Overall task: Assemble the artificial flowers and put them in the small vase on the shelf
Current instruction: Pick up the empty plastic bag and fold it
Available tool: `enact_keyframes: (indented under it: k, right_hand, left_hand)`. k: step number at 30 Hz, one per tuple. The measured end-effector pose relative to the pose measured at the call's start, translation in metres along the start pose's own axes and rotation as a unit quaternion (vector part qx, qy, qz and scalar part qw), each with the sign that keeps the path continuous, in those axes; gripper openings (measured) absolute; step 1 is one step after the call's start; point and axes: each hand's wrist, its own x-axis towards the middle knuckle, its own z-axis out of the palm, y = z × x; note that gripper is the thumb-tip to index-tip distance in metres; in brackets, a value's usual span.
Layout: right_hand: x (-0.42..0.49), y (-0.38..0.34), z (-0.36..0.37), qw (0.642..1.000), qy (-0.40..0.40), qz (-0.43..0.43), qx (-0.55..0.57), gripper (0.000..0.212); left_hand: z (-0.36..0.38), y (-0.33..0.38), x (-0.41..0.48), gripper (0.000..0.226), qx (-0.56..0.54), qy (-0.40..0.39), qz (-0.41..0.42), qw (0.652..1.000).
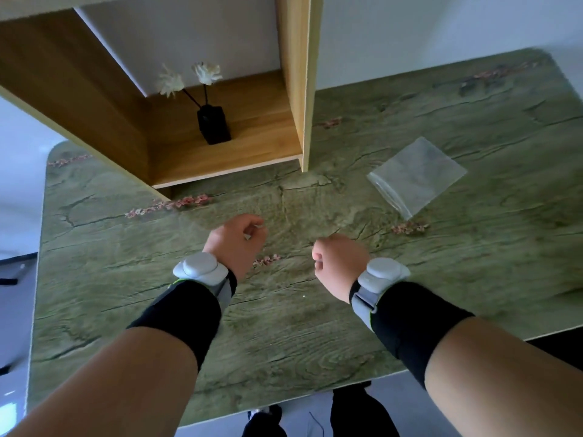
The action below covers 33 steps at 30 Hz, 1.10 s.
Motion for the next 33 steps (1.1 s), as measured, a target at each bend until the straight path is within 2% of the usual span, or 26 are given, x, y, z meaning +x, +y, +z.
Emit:
enact_keyframes:
  k: [3, 10, 19, 22, 25, 28, 33]
  right_hand:
    - [-0.007, 0.021, -0.016, 0.997, 0.035, 0.011, 0.062, 0.018]
    - [-0.016, 0.068, -0.048, 0.982, 0.102, 0.033, 0.157, 0.019]
    - [-0.017, 0.128, -0.062, 0.963, 0.160, 0.049, 0.209, 0.027]
    - [-0.017, 0.140, -0.061, 0.960, 0.178, 0.052, 0.211, 0.027]
    - [-0.018, 0.146, -0.059, 0.953, 0.202, 0.041, 0.224, 0.026]
    - [-0.020, 0.149, -0.059, 0.948, 0.222, 0.034, 0.227, 0.024]
    - [-0.021, 0.137, -0.071, 0.925, 0.289, 0.034, 0.244, 0.013]
  left_hand:
    - [0.014, 0.030, 0.010, 0.023, 0.015, -0.021, 0.022, 0.999]
    - [0.053, 0.110, 0.045, 0.028, 0.078, -0.046, 0.122, 0.988]
    - [0.118, 0.170, 0.100, 0.044, 0.238, -0.121, 0.261, 0.928]
    - [0.131, 0.177, 0.106, 0.032, 0.297, -0.115, 0.300, 0.899]
    - [0.137, 0.180, 0.108, 0.019, 0.323, -0.110, 0.280, 0.897]
    - [0.136, 0.182, 0.106, 0.023, 0.320, -0.106, 0.247, 0.909]
    - [0.121, 0.189, 0.085, 0.020, 0.221, -0.103, 0.200, 0.949]
